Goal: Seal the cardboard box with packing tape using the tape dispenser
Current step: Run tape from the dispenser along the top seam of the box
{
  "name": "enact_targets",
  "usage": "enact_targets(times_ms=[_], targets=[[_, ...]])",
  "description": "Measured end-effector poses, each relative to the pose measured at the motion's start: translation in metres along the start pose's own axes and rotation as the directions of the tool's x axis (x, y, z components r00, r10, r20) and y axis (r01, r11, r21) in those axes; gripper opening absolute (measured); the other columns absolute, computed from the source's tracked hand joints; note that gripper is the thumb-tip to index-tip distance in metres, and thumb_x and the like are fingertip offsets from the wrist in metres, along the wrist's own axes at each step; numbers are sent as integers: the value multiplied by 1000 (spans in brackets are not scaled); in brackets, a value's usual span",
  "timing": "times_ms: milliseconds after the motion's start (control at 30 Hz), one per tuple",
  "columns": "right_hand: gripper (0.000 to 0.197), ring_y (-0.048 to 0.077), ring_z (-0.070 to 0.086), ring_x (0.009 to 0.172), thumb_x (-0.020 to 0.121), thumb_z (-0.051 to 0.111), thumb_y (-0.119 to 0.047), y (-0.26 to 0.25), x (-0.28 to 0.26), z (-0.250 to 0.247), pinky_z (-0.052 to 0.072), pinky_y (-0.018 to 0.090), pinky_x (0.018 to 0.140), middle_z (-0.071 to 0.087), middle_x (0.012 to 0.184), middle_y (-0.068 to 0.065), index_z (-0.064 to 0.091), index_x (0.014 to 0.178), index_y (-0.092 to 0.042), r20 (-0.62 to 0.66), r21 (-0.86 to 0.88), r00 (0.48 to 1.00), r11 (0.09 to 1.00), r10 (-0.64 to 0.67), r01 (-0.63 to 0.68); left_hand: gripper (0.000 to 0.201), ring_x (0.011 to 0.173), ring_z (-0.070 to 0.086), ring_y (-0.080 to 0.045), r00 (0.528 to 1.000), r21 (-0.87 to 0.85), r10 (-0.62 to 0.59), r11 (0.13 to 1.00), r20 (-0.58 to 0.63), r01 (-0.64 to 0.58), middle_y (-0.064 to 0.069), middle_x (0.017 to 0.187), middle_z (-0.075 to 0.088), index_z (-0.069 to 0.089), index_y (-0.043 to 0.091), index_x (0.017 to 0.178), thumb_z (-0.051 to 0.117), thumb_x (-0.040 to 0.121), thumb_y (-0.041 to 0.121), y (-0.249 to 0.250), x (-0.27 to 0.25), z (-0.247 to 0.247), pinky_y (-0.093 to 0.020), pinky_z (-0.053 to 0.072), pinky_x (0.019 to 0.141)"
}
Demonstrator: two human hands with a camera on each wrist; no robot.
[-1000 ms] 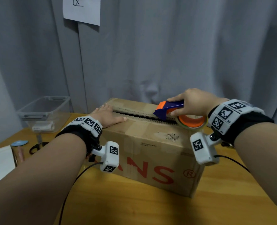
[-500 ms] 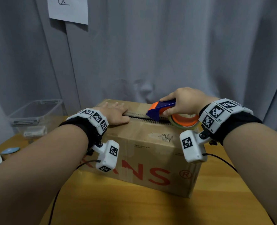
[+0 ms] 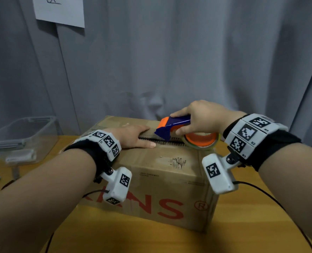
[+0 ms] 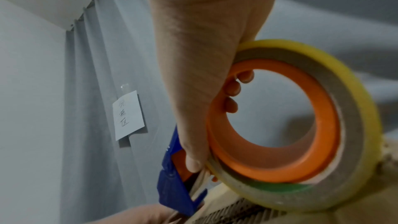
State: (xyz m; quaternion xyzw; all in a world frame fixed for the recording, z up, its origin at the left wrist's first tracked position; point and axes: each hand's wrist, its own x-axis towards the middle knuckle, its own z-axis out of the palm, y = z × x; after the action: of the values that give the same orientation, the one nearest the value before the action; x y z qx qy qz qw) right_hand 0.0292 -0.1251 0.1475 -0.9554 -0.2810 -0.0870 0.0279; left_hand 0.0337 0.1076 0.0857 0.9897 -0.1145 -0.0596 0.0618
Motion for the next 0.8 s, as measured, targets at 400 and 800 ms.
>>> enact_targets(times_ms=[400,800], targets=[[61,4,46,73,72,71,-55,38,-35,-7,34,24,70,49,77,-28,50,129,-47,-17,-23,994,993,112,-112,80,141,23,-27,999,39,-39,999,11,38,-4,154,28,18,19,150,45,87,61,10,-11,-3,-36,11,115],[58,5,49,89,74,73,-49,41,-38,-1,33,23,75,58,100,-18,53,128,-44,-40,90,990,988,133,-129,86,146,-12,-18,982,83,-80,992,-172,95,-1,159,-9,2,16,151,28,88,68,70,-17,25,-49,-12,114]])
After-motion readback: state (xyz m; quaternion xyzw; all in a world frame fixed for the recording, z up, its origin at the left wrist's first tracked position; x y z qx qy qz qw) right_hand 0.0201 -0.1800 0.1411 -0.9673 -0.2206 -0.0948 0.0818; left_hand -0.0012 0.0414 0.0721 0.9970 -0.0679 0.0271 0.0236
